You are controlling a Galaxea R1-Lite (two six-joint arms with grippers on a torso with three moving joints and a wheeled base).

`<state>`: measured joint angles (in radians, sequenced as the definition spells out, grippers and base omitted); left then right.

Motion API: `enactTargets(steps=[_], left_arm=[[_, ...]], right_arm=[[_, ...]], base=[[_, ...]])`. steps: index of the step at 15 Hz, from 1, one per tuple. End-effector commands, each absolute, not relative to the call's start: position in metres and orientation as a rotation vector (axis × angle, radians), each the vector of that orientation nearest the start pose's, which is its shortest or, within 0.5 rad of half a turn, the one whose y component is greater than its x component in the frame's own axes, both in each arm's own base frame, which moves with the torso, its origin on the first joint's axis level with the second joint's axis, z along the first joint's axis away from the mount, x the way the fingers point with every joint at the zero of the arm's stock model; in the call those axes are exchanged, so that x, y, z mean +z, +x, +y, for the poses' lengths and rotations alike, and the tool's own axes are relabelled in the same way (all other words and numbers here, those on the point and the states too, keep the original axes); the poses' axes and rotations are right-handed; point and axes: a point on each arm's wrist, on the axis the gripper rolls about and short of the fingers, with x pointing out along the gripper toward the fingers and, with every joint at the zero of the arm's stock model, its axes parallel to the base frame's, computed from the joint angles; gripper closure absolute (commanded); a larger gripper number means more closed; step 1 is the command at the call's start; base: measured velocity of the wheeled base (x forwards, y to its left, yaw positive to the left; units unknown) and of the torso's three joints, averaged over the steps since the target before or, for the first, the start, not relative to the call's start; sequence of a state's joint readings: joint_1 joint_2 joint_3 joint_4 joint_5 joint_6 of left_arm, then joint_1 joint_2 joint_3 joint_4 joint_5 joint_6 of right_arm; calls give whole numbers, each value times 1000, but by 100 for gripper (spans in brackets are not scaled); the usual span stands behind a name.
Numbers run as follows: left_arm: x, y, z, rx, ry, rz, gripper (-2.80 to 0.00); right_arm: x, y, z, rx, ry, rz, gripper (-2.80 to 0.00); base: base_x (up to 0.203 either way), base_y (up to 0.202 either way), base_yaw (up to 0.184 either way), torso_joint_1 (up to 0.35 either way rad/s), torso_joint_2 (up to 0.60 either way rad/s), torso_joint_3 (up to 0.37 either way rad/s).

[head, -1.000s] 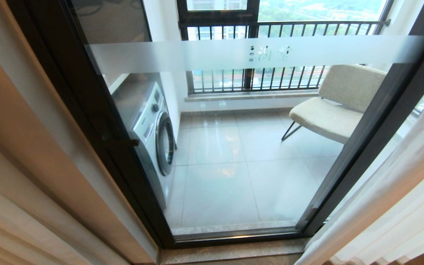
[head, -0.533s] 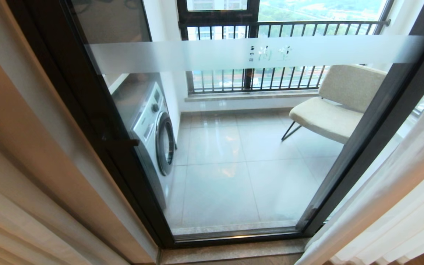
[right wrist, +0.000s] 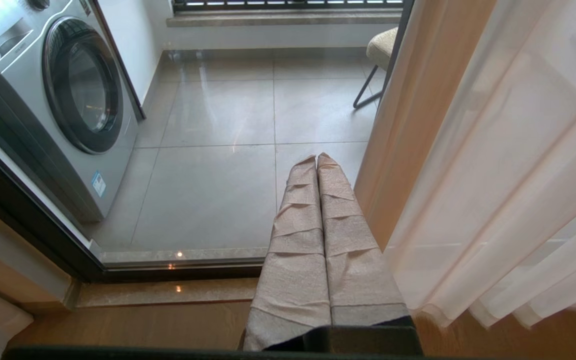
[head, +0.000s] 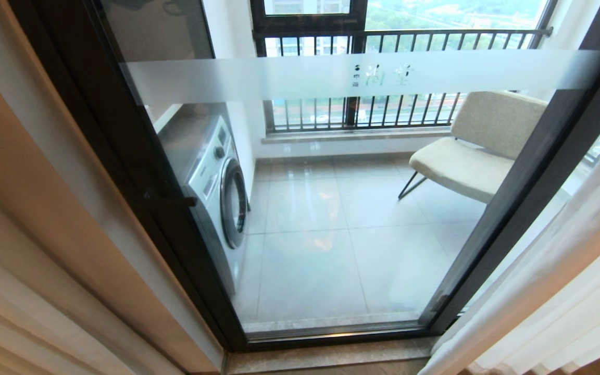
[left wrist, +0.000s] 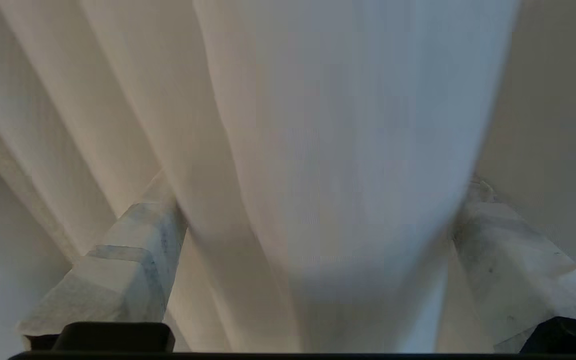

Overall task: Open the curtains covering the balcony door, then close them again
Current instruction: Close the inner curtains on both sides

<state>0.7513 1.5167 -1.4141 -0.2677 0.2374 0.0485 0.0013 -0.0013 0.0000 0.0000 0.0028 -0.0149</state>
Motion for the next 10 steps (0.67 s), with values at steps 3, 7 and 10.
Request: enactTargets(steps=[3, 7, 10], left_arm=[[371, 207, 201, 993, 88, -133, -280], [368, 210, 204, 991, 85, -122, 0], [369, 211, 203, 973, 89, -131, 0]], right_arm=[[75, -23, 0, 5, -15, 0, 0], [75, -23, 0, 4, -15, 0, 0], [75, -23, 0, 5, -15, 0, 0]], base=[[0, 0, 0, 0, 0, 0], [0, 0, 0, 0, 0, 0], [0, 0, 0, 0, 0, 0]])
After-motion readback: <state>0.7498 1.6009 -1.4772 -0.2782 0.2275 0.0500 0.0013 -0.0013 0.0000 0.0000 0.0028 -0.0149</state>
